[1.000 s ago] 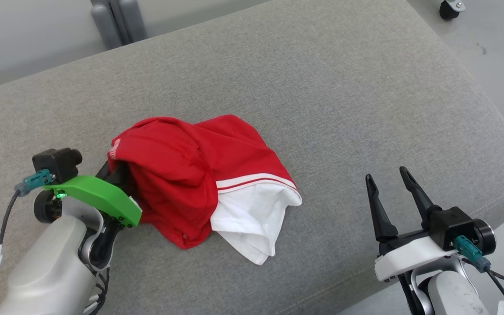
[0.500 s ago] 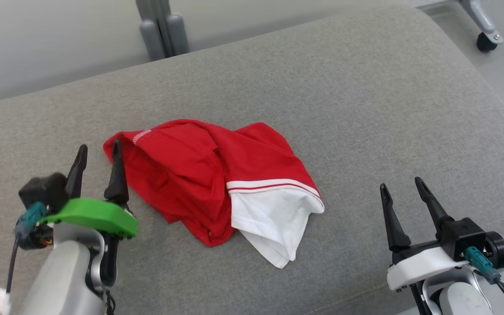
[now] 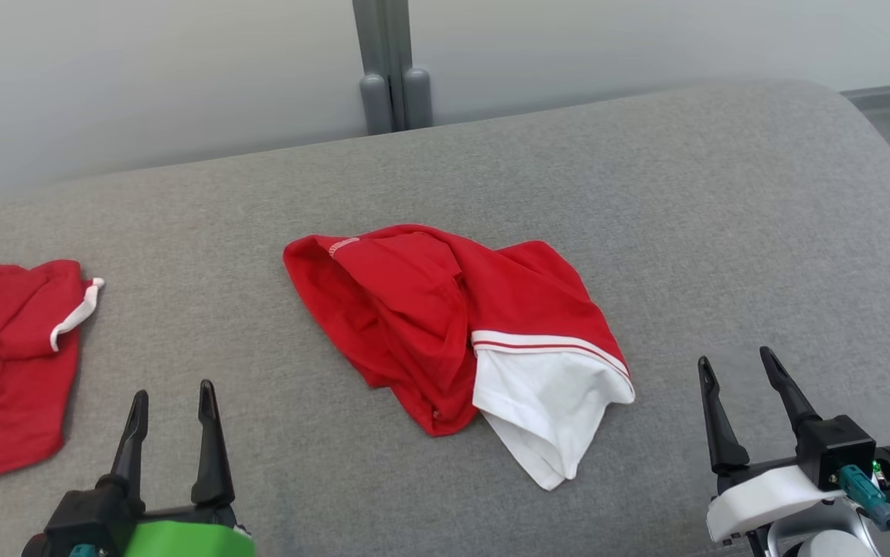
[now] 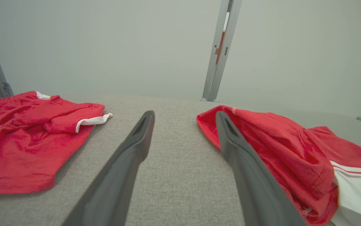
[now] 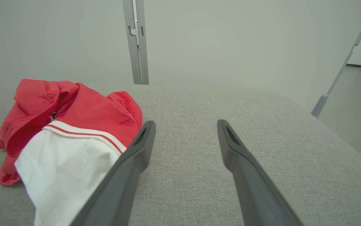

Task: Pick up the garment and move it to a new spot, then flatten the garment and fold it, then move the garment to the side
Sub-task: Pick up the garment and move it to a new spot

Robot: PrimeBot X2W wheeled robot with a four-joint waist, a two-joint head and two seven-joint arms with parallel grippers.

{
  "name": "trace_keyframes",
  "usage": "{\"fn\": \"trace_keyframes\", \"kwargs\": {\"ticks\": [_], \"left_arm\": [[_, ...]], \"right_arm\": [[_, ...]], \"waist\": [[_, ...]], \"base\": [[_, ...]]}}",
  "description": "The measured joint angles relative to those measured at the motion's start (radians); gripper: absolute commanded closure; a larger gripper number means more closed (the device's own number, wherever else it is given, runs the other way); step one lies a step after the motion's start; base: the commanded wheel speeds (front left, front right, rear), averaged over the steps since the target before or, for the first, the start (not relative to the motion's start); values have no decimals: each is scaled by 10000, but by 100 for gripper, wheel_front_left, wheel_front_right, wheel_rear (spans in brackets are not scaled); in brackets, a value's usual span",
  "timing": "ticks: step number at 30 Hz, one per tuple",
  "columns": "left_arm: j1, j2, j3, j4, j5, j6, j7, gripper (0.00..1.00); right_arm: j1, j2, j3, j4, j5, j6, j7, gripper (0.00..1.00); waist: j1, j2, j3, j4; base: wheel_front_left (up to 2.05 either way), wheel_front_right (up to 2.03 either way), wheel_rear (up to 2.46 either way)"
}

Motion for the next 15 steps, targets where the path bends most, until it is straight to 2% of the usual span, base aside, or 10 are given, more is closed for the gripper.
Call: {"fn": "trace_keyframes", "kwargs": {"ticks": [5, 9, 15], "left_arm": [[695, -153, 711, -171, 606, -253, 0, 0], [1094, -188, 811, -36, 794, -458, 0, 0], [1274, -188, 855, -23, 500, -320, 0, 0]], "right_arm": [[192, -4, -67, 17, 0, 0, 2, 0], [362, -6, -84, 109, 56, 0, 0, 0], [408, -4, -56, 198, 188, 0, 0, 0]], "waist": [[0, 0, -243, 455], [0, 0, -469, 688], [0, 0, -622, 894]], "base": [[0, 0, 0], [0, 0, 0], [0, 0, 0]]}}
